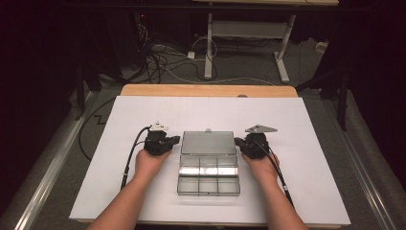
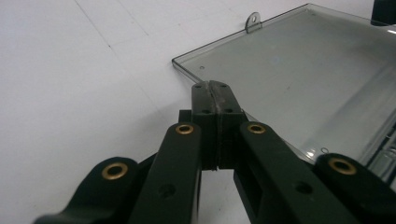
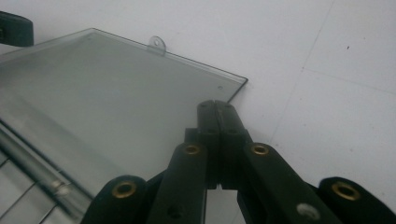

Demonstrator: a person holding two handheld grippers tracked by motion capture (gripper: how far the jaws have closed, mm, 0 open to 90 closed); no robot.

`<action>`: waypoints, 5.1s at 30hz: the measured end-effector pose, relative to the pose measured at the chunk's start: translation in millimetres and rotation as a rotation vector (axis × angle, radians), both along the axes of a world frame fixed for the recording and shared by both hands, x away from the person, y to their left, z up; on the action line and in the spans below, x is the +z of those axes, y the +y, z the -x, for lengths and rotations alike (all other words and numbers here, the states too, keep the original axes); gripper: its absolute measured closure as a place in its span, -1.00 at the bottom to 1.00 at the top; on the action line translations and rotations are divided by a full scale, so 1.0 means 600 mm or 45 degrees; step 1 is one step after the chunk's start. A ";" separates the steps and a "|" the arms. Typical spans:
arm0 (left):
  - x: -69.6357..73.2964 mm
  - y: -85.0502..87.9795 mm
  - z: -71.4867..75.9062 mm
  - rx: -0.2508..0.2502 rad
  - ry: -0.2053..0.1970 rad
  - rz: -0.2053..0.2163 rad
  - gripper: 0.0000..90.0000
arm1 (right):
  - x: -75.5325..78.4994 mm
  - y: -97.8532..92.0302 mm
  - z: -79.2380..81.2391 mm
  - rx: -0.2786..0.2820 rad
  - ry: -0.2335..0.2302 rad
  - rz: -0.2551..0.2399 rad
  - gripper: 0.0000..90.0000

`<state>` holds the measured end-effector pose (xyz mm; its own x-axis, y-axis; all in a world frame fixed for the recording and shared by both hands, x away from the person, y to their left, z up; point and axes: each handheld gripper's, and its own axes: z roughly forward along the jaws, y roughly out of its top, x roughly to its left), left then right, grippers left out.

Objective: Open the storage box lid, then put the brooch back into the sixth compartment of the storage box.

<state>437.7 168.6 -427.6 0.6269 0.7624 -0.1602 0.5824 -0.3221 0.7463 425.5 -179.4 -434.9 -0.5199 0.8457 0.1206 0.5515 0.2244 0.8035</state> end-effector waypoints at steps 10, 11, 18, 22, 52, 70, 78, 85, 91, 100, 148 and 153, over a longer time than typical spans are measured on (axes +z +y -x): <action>0.008 0.016 0.048 -0.047 -0.079 0.024 0.95 | 0.001 -0.008 0.047 0.044 -0.069 -0.028 1.00; 0.008 0.018 0.054 -0.051 -0.088 0.023 0.95 | 0.000 -0.009 0.051 0.047 -0.074 -0.026 1.00; 0.001 0.032 0.092 -0.077 -0.113 0.044 0.95 | -0.005 -0.021 0.080 0.056 -0.097 -0.038 1.00; -0.003 0.047 0.113 -0.084 -0.126 -0.004 0.95 | -0.007 -0.028 0.098 0.067 -0.101 -0.046 1.00; -0.012 0.097 0.160 -0.094 -0.178 -0.061 -0.33 | -0.025 -0.080 0.164 0.060 -0.106 -0.072 -0.25; -0.016 0.095 0.155 -0.079 -0.132 -0.063 -1.00 | -0.018 -0.089 0.166 0.016 -0.125 -0.008 -1.00; -0.016 0.095 0.155 -0.089 -0.133 -0.060 -1.00 | -0.013 -0.120 0.179 -0.031 -0.144 -0.011 -1.00; -0.017 0.094 0.155 -0.086 -0.131 -0.061 -1.00 | -0.013 -0.146 0.193 -0.060 -0.145 0.005 -0.99; -0.017 0.095 0.154 -0.103 -0.130 -0.057 -1.00 | -0.014 -0.169 0.203 -0.098 -0.138 -0.015 -0.94; -0.016 0.094 0.158 -0.121 -0.151 -0.066 -1.00 | -0.022 -0.176 0.224 -0.119 -0.103 0.000 -0.59; -0.017 0.094 0.158 -0.136 -0.154 -0.064 -0.99 | -0.040 -0.155 0.228 -0.126 0.000 0.098 0.80; -0.017 0.094 0.158 -0.131 -0.153 -0.053 -0.99 | -0.040 -0.159 0.227 -0.120 0.004 0.075 0.80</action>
